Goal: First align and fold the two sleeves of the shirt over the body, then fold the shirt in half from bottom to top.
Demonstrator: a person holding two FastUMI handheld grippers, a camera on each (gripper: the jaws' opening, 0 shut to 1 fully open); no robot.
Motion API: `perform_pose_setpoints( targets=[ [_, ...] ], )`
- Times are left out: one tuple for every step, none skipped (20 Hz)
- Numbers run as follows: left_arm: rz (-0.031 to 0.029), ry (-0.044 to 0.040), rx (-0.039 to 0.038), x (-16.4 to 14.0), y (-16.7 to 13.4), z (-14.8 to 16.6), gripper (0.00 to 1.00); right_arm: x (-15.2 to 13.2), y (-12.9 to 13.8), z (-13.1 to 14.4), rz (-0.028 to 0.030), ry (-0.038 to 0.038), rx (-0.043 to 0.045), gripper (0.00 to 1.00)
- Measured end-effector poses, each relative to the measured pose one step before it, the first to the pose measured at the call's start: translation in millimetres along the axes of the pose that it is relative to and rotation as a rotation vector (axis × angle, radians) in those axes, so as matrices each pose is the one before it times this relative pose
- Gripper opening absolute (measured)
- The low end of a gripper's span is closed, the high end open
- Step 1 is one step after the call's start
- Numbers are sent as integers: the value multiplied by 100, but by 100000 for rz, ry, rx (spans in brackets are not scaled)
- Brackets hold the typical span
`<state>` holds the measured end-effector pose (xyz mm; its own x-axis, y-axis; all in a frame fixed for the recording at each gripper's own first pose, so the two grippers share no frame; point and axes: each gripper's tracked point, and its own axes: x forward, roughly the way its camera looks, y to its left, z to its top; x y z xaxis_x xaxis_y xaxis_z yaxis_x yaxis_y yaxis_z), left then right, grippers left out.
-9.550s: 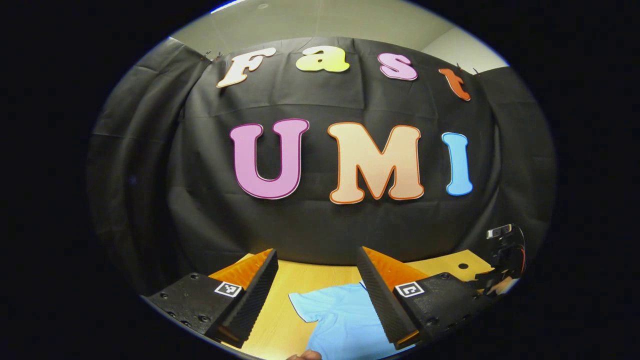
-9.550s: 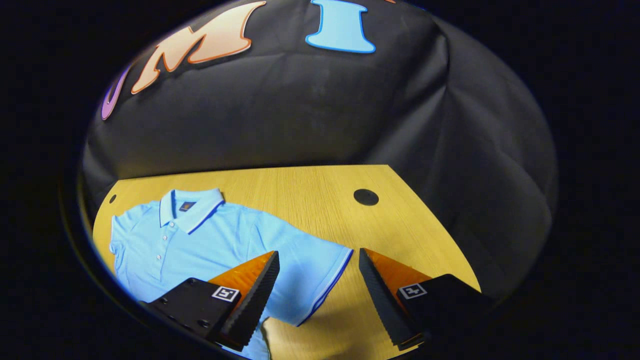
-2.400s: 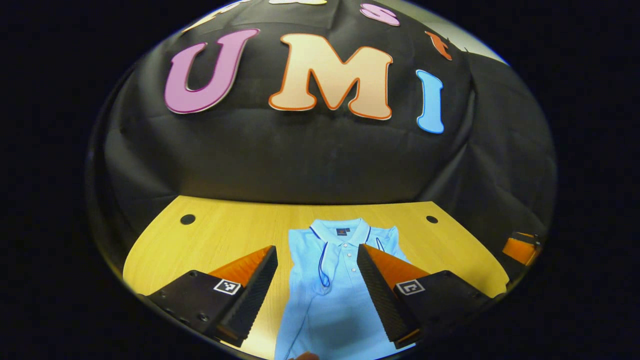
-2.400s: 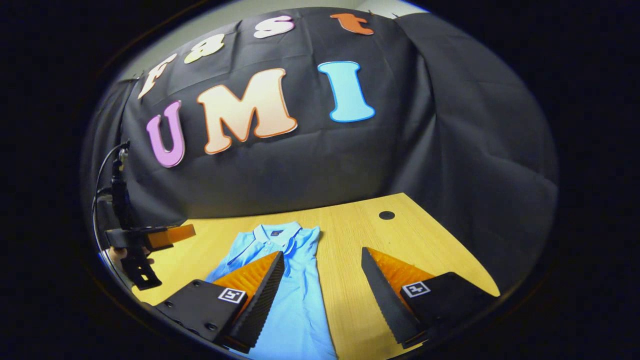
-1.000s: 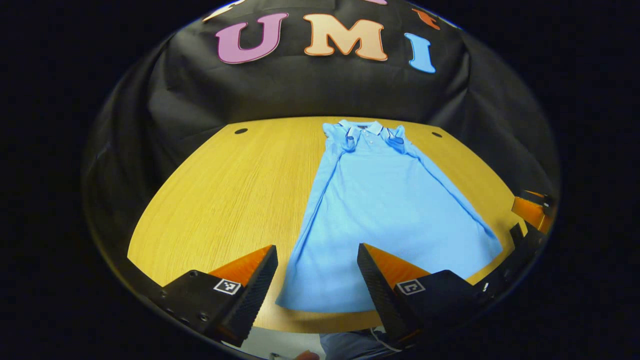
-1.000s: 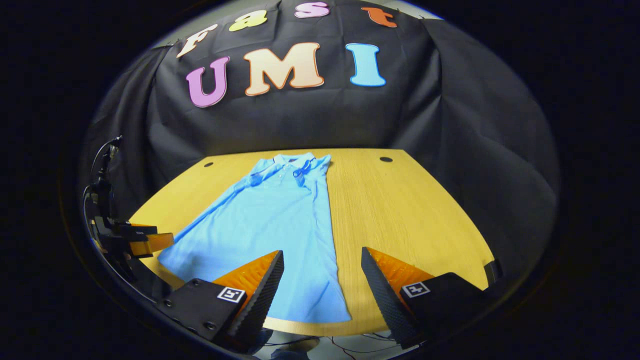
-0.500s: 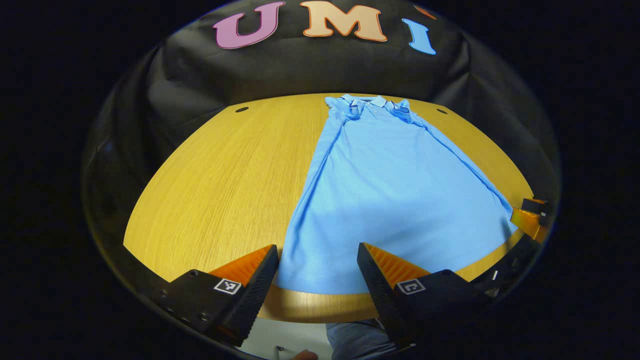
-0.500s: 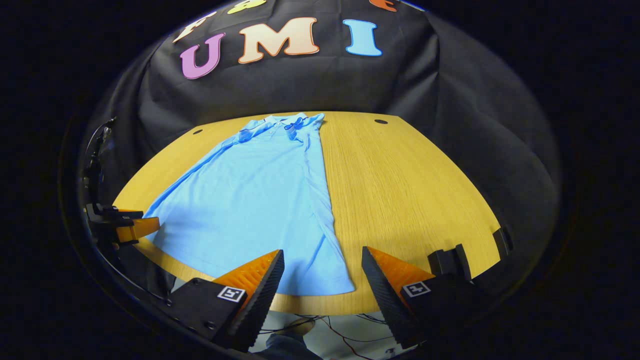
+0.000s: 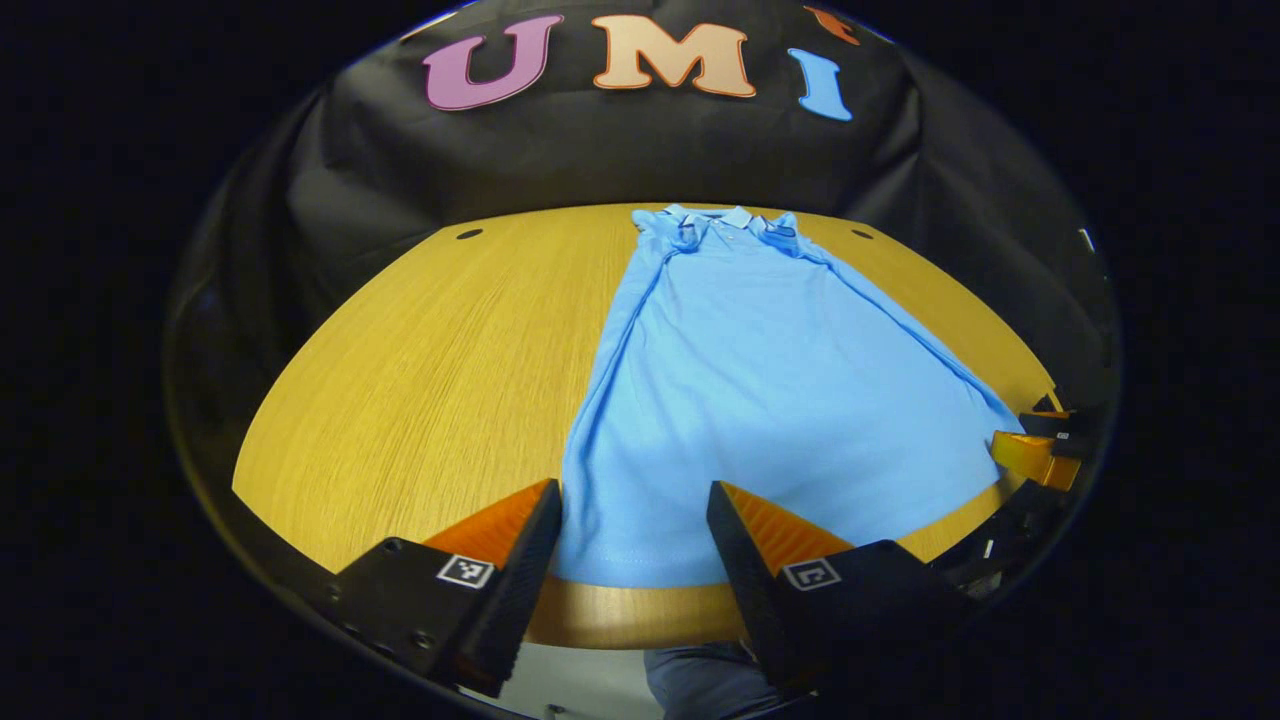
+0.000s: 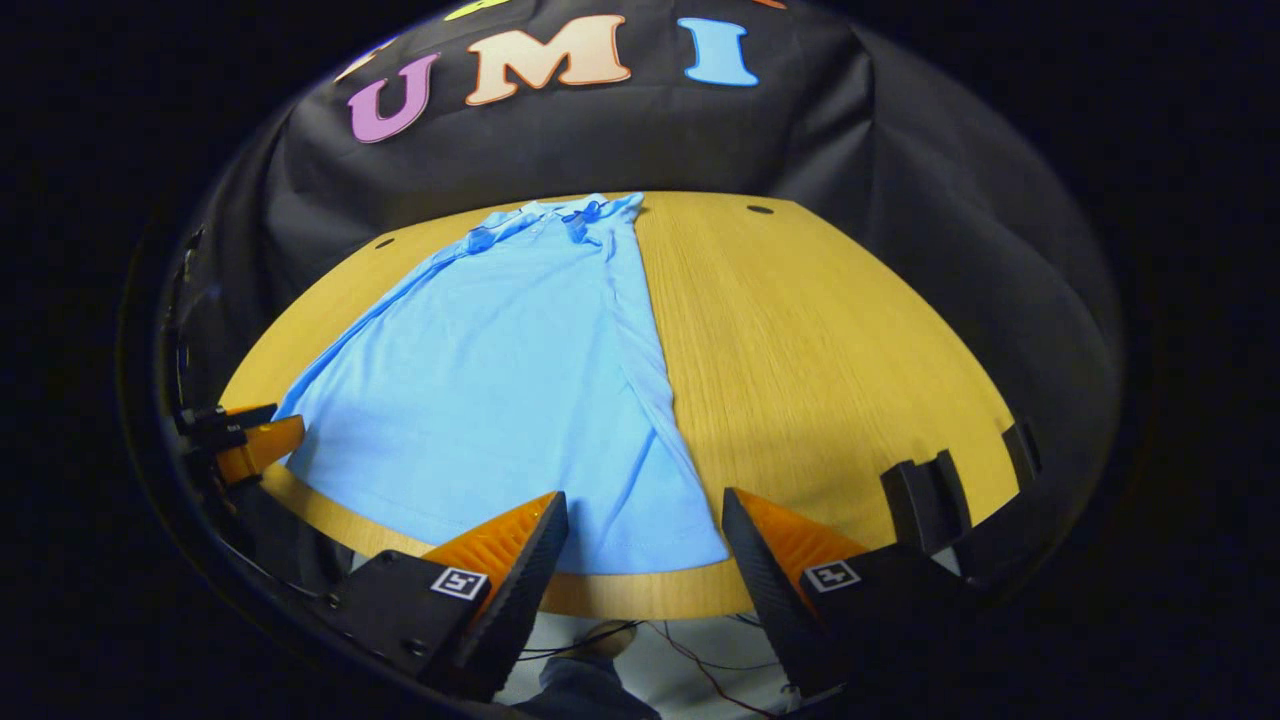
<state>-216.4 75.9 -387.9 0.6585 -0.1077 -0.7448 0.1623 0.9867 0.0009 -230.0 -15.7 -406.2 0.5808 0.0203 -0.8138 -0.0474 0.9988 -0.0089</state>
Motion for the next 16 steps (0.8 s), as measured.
perform_pose_setpoints(
  targets=[
    [-1135, -572, 1098, 103, -486, 17, 76, -100, 450, 79, 1722, 473, -1740, 93],
    [-943, 82, -147, 149, -642, -32, 65, 33, 557, -165, 2528, 113, -1140, 91],
    [162, -393, 16, 4, -379, 55, 51, 51, 542, -8, 1260, 886, -1003, 80],
    [229, -295, -235, -44, -147, -52, 41, 88, 462, 168, 1531, -719, -798, 66],
    [395, -697, -1242, 34, -302, 27, 29, 43, 709, -292, 1460, 962, -569, 52],
    [-497, -604, -1612, 16, -459, 13, 23, -197, 409, 248, 1159, -1510, -487, 38],
    [1512, -713, -1959, -19, -62, -52, 10, 5, 336, -130, -12, 189, -640, 24],
    [903, -80, -1488, 19, 38, 113, 4, 14, 201, 178, 883, -1539, -974, 13],
    [599, 1350, -909, 129, -149, 33, 0, -420, -196, -85, -234, 187, 1028, 11],
    [394, 2302, -680, -19, -118, -260, 0, 480, 165, 91, 260, -158, 848, 3],
    [220, 2501, -488, 103, -31, 95, 0, 83, -42, 23, 612, 565, 1013, 3],
    [188, 2336, -513, -2, 20, -18, 0, -16, -15, 15, 819, 555, 1180, 3],
    [200, 1855, -1202, -50, 42, 110, 0, -46, -29, 86, 660, 549, 1127, 3],
    [35, 2268, -1829, 71, -13, -22, 0, -34, 0, 133, 458, 112, 516, 3],
    [-301, 2210, -1508, -3, -78, 94, 0, -125, -147, 333, 130, -89, 127, 3],
    [-210, 2067, -1426, -102, 25, -39, 0, -227, -137, 564, 276, -1048, 290, 3]
  ],
)
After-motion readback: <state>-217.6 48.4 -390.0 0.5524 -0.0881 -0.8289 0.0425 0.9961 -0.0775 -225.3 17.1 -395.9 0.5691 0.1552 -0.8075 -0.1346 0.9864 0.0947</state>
